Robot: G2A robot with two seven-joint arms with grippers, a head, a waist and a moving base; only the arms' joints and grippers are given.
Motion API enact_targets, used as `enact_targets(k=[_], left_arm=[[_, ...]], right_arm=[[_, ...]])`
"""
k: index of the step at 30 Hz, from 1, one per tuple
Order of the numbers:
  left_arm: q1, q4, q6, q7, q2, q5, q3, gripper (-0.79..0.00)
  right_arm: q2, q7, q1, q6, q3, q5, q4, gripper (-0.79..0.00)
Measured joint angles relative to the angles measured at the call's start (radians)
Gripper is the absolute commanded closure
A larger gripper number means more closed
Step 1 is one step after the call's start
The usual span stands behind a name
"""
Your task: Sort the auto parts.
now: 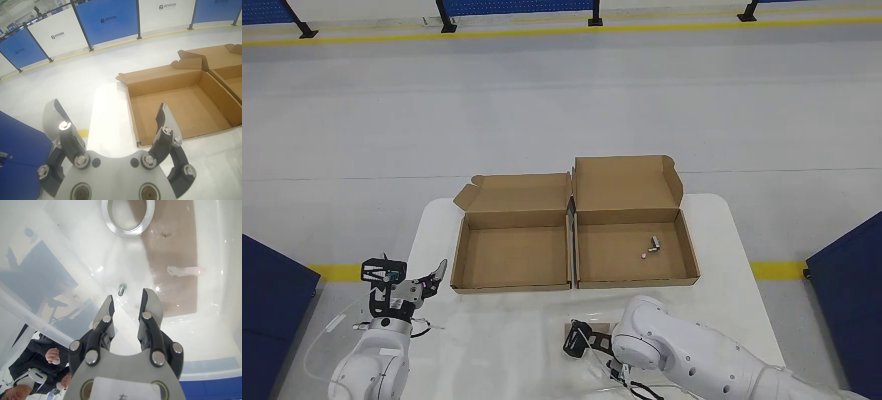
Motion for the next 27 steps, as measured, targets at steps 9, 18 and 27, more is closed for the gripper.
enact_targets(k=[9, 18, 27], left_arm=[[0.000, 0.000, 0.000, 0.000, 0.000, 0.000, 0.000, -0.785], [0.000, 0.000, 0.000, 0.000, 0.000, 0.000, 0.000, -0.785], [0.000, 0.000, 0.000, 0.000, 0.000, 0.000, 0.000, -0.785]], right_arm=[[-0.016, -0.001, 0.005, -0.014, -0.008, 0.013, 0.035, -0.219], [-0.029, -0.001, 0.008, -0.025, -0.015, 0.017, 0.055, -0.132], [-0.043, 0.007, 0.012, -0.037, -0.023, 0.026, 0.076, -0.055]])
